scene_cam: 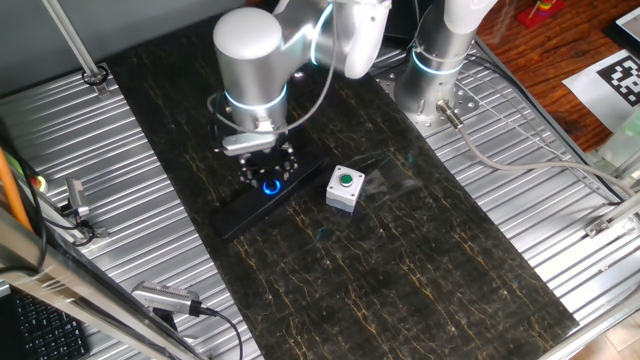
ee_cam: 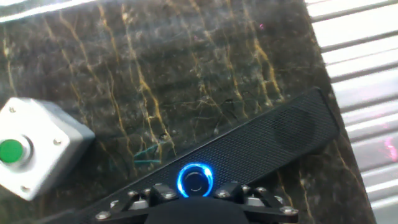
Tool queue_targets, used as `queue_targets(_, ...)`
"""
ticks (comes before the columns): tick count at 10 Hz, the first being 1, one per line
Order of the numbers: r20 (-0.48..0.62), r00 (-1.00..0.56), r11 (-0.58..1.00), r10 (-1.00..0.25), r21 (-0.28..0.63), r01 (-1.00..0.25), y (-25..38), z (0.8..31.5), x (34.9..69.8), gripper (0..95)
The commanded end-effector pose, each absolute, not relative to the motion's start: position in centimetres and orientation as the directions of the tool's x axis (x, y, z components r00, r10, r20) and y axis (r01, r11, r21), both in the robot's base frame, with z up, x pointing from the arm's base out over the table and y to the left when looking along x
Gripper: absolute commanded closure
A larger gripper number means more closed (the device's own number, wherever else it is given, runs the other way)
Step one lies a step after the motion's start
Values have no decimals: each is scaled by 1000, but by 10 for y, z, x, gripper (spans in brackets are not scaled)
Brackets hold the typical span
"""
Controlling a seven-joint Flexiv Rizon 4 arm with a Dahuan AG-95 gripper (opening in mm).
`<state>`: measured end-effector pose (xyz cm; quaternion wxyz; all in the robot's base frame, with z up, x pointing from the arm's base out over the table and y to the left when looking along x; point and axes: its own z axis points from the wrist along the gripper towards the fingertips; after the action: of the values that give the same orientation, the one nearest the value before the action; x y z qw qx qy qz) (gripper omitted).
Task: Turn the knob to decrease the volume of the speaker
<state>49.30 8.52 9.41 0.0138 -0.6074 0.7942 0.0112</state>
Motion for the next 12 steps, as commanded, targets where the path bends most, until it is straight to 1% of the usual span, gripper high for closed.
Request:
queue_targets(1, 2, -619, 619, -785, 39, -785, 88, 139, 491, 380)
queue_targets(2, 33, -776, 776, -630, 44, -629, 90, 156, 488, 570)
queue_targets(4, 85, -918, 922, -387, 52, -384, 96, 180, 482, 950)
queue_targets(5, 133, -965, 974, -227, 49, -223, 101, 194, 475, 950)
queue_targets(7, 157, -983, 995, -96, 55, -89, 104, 205, 463, 950)
queue_targets(8, 155, -986, 997, -59, 54, -51, 106, 208, 454, 950)
queue_targets(10, 141, -989, 998, -52, 49, -45, 105, 206, 442, 950)
queue_targets(12, 140, -989, 998, -43, 48, -36, 105, 207, 442, 950)
